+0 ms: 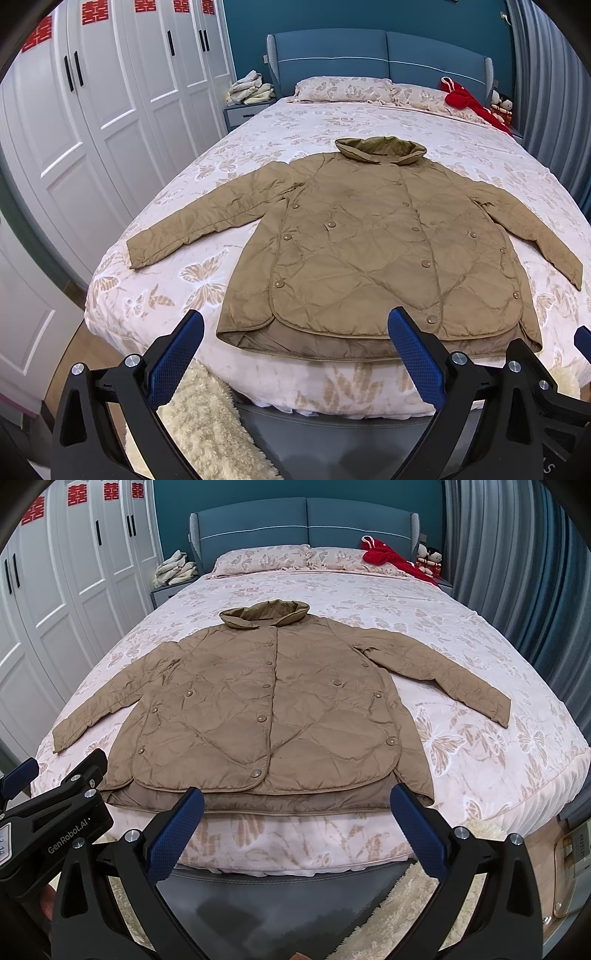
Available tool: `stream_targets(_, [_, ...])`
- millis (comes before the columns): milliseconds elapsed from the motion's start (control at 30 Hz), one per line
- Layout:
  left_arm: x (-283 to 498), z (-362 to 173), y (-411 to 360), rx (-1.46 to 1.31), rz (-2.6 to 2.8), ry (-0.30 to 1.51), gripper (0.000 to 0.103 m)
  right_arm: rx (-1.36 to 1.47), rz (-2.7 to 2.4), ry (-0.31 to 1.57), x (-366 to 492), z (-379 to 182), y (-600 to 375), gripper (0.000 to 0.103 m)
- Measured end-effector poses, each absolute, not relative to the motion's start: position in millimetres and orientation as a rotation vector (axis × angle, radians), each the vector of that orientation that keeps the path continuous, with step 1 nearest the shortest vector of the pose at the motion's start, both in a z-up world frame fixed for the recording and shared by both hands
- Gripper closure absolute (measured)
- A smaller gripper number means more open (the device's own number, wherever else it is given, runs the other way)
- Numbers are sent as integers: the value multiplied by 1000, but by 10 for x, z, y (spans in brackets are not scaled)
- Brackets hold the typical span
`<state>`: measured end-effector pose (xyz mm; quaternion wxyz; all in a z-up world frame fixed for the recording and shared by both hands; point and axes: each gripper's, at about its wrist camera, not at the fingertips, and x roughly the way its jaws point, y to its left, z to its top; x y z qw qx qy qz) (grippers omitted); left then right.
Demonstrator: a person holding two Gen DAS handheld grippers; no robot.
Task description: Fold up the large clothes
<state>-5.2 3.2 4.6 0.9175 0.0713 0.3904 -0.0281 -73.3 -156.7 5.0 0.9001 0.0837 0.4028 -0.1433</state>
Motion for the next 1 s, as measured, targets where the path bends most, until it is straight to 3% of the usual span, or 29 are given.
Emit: stream_targets(1000, [-46,51,34,149,-57,804,6,176,-295,835,-724,25,-1559,5])
